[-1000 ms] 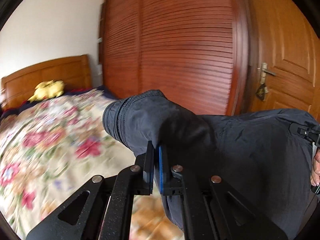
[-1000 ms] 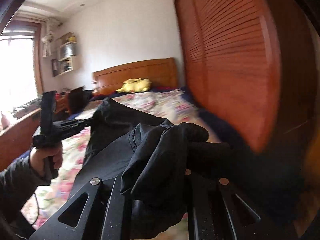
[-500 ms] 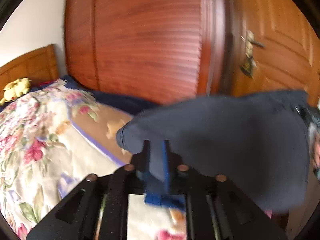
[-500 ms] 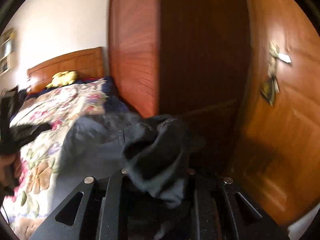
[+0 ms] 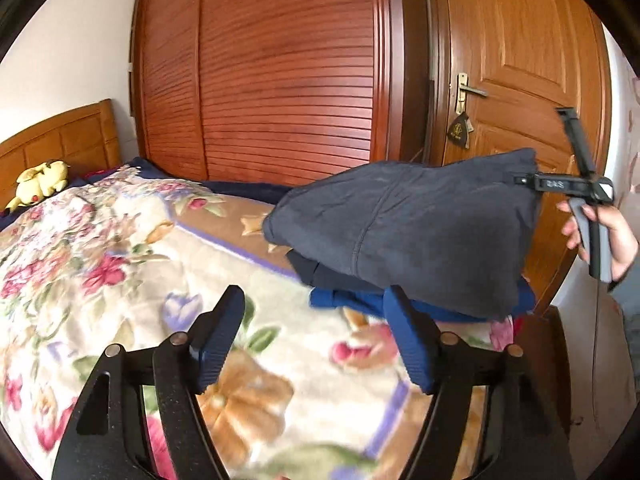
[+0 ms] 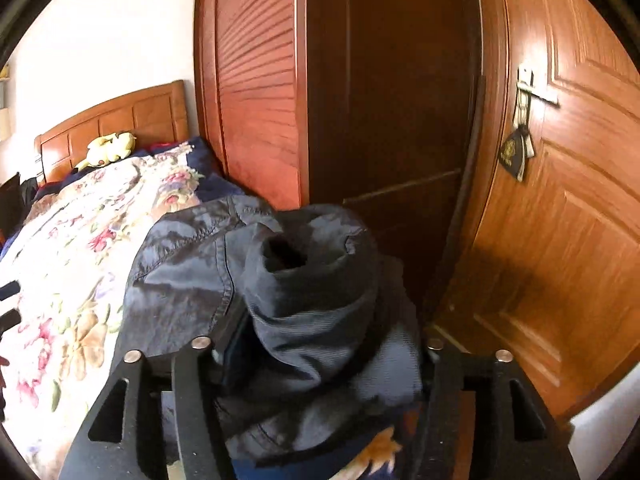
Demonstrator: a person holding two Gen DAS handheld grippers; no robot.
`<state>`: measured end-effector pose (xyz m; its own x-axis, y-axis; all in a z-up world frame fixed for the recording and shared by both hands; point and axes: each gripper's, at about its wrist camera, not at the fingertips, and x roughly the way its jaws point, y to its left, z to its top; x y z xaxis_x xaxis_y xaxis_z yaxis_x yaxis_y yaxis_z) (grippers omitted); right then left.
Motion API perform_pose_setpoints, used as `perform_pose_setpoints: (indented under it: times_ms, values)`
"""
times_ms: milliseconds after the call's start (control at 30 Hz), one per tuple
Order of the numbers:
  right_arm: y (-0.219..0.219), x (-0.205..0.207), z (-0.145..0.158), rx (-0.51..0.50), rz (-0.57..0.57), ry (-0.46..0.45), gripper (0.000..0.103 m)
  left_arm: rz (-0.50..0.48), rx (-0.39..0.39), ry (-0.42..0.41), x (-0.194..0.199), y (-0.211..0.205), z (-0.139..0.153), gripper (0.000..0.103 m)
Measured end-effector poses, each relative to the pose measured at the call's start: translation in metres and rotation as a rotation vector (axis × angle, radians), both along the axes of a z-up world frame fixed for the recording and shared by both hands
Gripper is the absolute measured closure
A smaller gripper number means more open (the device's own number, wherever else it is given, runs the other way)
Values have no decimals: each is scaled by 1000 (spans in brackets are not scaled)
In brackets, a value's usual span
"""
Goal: Fold large clothes
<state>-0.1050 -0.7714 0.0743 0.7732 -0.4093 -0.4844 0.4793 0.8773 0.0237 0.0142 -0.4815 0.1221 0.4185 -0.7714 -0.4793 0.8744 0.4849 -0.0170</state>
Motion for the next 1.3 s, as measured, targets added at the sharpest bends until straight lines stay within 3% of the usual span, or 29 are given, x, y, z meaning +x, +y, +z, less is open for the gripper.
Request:
perform_pose_setpoints:
  times_ms: [167, 233, 367, 700, 833, 1000, 1300]
  values:
    - [-16, 7, 9, 145, -26, -12, 29, 45, 7, -40, -12, 48, 6, 25]
    - [-36, 4, 8, 213, -38, -37, 13, 66, 13, -56, -13, 64, 9, 25]
    - [-70, -13, -2, 334, -42, -56, 6, 112, 3, -65, -14, 95, 14, 25]
    - [-22, -55, 24, 66, -81, -35, 5, 184, -10, -67, -24, 140, 6, 25]
    - [34, -64, 35, -49, -40, -35, 5, 205, -23, -76, -37, 165, 5, 25]
    - [130, -47, 42, -82, 156, -70, 5, 265, -31, -122, -53, 211, 8, 25]
    - [333, -9, 29, -21, 581, -190, 5, 479, -18, -173, -61, 311, 3, 25]
